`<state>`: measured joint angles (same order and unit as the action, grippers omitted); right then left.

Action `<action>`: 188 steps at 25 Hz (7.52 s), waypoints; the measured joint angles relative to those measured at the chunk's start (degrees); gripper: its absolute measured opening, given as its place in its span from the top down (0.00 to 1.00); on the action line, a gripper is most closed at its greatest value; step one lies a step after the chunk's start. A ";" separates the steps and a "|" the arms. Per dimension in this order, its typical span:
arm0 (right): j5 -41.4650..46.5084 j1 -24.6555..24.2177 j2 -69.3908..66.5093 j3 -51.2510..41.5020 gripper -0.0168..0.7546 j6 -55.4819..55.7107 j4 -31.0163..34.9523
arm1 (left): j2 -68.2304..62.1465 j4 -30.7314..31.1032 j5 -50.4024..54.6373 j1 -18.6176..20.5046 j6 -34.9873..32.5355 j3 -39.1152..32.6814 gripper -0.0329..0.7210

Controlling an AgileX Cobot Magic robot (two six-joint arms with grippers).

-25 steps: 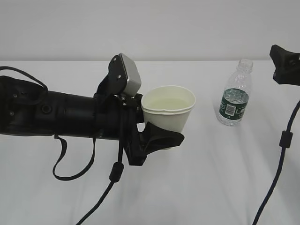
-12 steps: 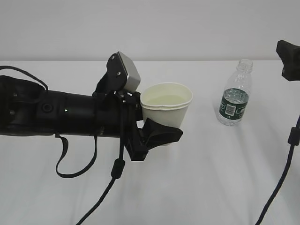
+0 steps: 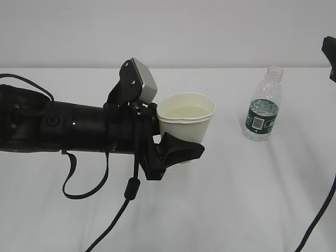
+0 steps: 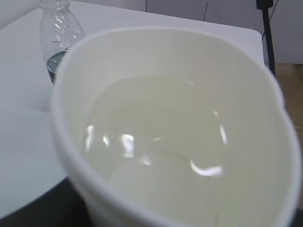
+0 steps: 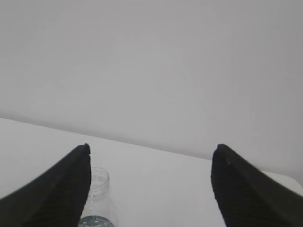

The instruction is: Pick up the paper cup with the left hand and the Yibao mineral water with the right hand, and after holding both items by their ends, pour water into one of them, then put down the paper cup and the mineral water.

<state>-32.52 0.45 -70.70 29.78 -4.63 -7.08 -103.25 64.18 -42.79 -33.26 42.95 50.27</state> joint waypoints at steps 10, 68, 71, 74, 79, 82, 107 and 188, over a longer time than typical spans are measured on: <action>7.28 0.00 8.36 -0.36 0.21 0.00 -0.04 | 0.00 0.00 0.00 0.00 0.00 0.00 0.39; 36.50 0.00 28.28 -0.48 0.21 7.94 -1.81 | -0.56 -16.55 0.41 0.00 -8.58 0.00 0.39; 36.73 0.81 28.28 -0.48 0.21 7.94 -1.81 | -2.02 -18.93 0.54 0.00 -9.99 0.00 0.39; 36.73 2.29 28.28 -0.48 0.21 7.94 -2.35 | -3.18 -21.33 1.13 0.00 -11.76 0.00 0.39; 36.73 2.62 28.28 -0.48 0.21 7.94 -2.60 | -4.38 -28.21 1.39 0.00 -16.67 0.00 0.39; 36.73 2.72 28.28 -0.48 0.21 7.94 -2.73 | -4.81 -32.21 1.39 0.00 -19.43 0.00 0.39; 38.88 7.29 28.28 -0.48 0.21 7.94 -2.82 | -4.84 -38.41 1.39 9.98 -23.15 0.00 0.39; 40.81 7.29 25.79 -0.57 0.21 7.94 -2.37 | -16.12 -52.04 -8.88 24.40 -31.59 0.34 0.39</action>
<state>8.30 7.74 -44.91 29.21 3.31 -9.45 -119.37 12.13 -51.67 -8.86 11.37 50.61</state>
